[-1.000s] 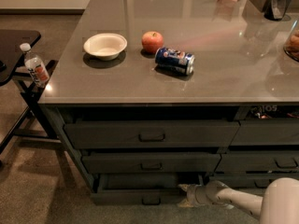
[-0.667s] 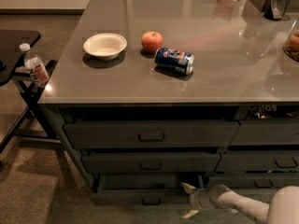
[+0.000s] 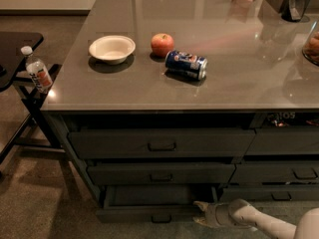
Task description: Open bottom drawer
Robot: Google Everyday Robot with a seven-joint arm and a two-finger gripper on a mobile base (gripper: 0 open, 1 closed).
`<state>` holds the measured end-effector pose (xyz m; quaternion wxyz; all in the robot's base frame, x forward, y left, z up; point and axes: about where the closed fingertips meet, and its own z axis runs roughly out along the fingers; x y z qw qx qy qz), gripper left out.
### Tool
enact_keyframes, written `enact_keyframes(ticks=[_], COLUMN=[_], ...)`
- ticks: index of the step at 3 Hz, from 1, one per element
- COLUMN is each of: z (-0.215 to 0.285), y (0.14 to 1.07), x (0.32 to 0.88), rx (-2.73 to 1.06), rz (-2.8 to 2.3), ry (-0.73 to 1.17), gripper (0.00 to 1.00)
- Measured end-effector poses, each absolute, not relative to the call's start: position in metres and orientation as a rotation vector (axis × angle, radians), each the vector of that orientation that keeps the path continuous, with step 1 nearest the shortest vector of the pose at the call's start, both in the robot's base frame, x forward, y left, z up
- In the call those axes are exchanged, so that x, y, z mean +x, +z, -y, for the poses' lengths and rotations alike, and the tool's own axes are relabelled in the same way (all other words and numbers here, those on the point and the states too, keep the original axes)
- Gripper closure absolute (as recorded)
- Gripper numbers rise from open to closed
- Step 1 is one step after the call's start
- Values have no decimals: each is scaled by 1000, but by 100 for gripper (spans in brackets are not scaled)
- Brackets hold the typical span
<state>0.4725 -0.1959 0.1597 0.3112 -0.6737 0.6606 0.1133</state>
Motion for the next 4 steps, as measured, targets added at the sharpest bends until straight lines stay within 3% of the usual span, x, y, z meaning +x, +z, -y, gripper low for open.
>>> enact_keyframes(ticks=[1,2,3,4], z=[196,196,203,202], y=[165,170,163,167], x=[473,473,445,445], rx=[-1779,-1779,-1768,-1768], rz=[-1744,-1744,-1746,-1746], ry=[299,299,319,319], gripper=[87,100,100,81])
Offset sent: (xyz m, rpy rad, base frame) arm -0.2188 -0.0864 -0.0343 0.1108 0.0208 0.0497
